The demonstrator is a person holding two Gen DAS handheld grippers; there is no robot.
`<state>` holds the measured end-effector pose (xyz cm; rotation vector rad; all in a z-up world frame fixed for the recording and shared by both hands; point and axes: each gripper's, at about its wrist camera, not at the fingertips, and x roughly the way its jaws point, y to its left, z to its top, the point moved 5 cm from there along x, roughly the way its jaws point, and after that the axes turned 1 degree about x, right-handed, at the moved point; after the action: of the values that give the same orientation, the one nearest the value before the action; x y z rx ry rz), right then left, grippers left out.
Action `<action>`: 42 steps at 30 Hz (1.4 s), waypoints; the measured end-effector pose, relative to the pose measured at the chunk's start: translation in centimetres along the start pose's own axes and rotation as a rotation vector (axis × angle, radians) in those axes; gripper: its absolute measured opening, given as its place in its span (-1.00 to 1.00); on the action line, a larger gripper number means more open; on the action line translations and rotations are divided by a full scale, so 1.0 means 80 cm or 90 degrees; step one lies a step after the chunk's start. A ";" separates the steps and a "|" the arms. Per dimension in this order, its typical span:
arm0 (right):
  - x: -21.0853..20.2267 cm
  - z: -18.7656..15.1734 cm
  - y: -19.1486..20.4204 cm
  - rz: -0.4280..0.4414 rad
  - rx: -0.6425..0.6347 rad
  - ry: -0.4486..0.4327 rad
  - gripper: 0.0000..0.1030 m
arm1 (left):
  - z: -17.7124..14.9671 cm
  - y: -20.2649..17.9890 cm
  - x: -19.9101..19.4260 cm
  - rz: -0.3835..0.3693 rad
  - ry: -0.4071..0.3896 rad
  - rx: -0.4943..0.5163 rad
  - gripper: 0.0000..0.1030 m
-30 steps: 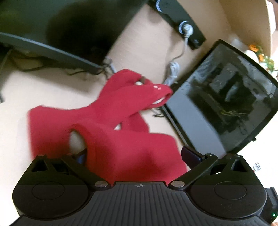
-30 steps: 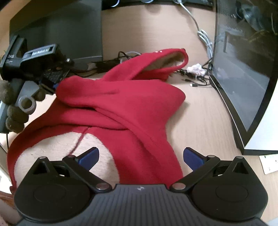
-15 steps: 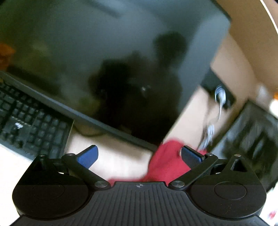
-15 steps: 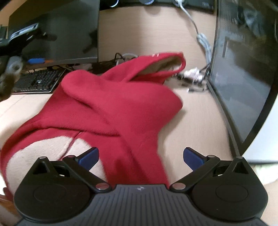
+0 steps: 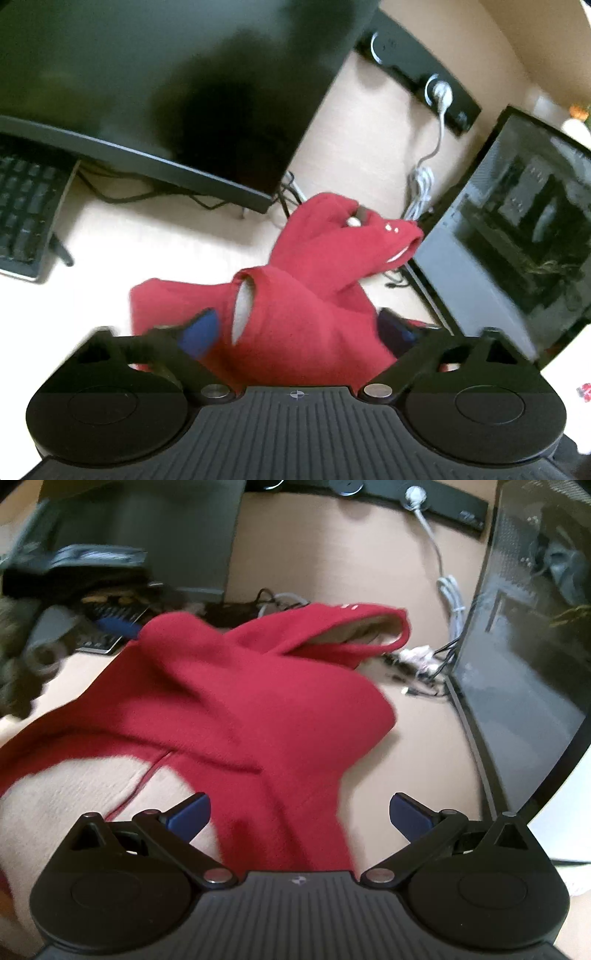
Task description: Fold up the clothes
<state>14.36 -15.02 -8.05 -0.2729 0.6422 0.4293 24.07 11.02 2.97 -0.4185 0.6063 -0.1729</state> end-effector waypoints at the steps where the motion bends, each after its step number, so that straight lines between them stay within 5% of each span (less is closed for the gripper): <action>1: 0.000 -0.003 0.002 0.004 0.000 0.003 1.00 | 0.000 -0.003 0.009 0.016 0.009 0.013 0.22; 2: -0.001 -0.006 0.003 0.007 0.001 0.007 1.00 | -0.001 -0.004 0.013 0.035 0.006 0.030 0.19; 4: -0.002 -0.011 0.003 0.006 0.006 0.013 1.00 | -0.002 -0.008 0.022 0.074 -0.001 0.065 -0.35; 6: -0.004 -0.015 -0.001 0.000 0.012 0.016 1.00 | 0.006 -0.010 0.002 0.098 -0.041 0.079 -0.60; 12: -0.009 -0.016 -0.020 -0.025 0.026 0.017 1.00 | 0.002 -0.014 -0.071 0.157 -0.099 0.165 -0.62; 15: -0.004 -0.017 -0.022 -0.029 0.025 0.026 1.00 | -0.037 0.006 -0.063 0.178 -0.038 0.160 -0.60; 19: -0.002 -0.013 -0.015 -0.029 -0.006 0.030 1.00 | -0.059 0.021 -0.062 0.159 -0.018 0.117 -0.44; 20: -0.002 -0.011 -0.014 -0.030 -0.013 0.028 1.00 | -0.057 0.019 -0.068 0.144 -0.026 0.107 -0.29; 22: -0.004 -0.007 -0.013 -0.029 -0.015 0.023 1.00 | -0.050 0.009 -0.092 0.108 -0.054 0.095 0.45; 25: -0.003 -0.002 -0.012 -0.013 0.010 0.021 1.00 | -0.049 -0.018 -0.119 0.048 -0.077 0.104 0.75; 28: 0.007 -0.002 -0.008 0.010 0.038 0.033 1.00 | -0.074 -0.028 -0.121 -0.028 -0.032 0.070 0.82; 32: 0.036 -0.009 -0.005 0.013 0.060 0.056 1.00 | -0.121 -0.010 -0.074 -0.012 0.050 0.057 0.82; 34: 0.052 -0.004 -0.008 0.020 0.070 0.065 1.00 | -0.124 -0.011 -0.060 -0.007 0.026 0.098 0.86; 37: 0.076 0.006 -0.013 0.032 0.084 0.078 1.00 | -0.118 -0.026 -0.030 0.020 0.057 0.184 0.96; 42: 0.117 0.031 -0.029 0.045 0.098 0.078 1.00 | -0.088 -0.020 0.020 0.034 0.064 0.204 0.98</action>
<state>23.45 -13.29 -11.74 -0.1314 0.8022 0.4313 21.22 6.80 -2.41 -0.0844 0.6746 -0.2366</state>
